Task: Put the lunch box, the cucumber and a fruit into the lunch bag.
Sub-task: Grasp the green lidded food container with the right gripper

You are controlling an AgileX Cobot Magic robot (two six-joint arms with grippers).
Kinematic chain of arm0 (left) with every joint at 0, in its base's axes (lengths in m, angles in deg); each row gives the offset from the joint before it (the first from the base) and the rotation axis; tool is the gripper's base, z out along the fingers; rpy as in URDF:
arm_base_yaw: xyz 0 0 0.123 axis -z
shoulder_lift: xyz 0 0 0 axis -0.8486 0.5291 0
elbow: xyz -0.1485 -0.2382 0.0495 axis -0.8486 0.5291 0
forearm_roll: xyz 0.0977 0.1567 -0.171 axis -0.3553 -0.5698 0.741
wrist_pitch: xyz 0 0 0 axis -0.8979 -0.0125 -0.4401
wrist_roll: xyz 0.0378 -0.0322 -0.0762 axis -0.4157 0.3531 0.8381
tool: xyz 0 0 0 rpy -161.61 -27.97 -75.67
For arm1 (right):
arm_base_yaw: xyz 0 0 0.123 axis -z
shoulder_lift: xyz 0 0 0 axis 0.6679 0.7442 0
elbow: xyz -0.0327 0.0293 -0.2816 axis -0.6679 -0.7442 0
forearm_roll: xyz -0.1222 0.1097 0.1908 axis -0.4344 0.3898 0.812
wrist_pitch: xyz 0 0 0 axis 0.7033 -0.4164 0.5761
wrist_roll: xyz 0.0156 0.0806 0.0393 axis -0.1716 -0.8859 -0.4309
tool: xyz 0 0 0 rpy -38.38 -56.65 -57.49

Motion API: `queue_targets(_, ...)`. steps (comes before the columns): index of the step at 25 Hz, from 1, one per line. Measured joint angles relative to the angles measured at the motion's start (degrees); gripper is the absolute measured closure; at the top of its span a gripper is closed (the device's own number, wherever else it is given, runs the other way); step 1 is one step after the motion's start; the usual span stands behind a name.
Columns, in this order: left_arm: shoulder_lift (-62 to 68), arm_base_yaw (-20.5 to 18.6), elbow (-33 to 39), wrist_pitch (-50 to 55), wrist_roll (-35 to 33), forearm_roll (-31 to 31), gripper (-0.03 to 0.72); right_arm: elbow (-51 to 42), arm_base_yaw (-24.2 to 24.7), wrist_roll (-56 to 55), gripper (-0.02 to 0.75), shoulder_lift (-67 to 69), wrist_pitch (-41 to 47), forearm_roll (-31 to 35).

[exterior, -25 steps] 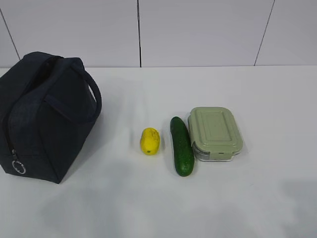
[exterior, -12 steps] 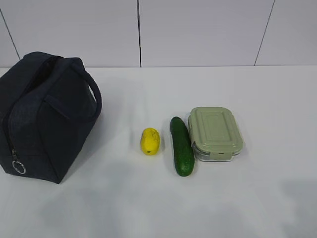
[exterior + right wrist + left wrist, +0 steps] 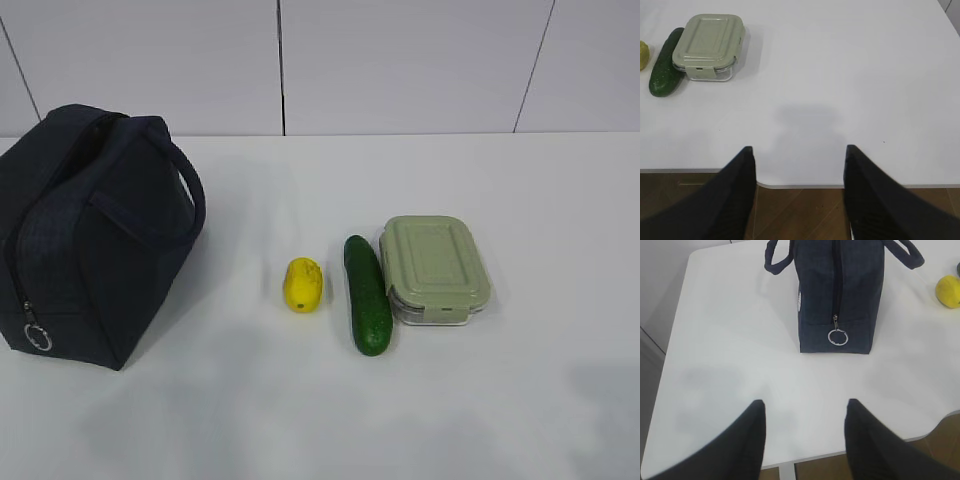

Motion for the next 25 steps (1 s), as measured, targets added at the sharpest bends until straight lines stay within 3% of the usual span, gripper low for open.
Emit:
queue_targets(19,0.0,0.0,0.0,0.0,0.0,0.0,0.317,0.24,0.0,0.0,0.306,0.0,0.27,0.12)
queue_targets(25,0.0,0.0,0.0,0.0,0.0,0.0,0.368,2.44,0.0,0.0,0.305,7.15,1.98,8.49)
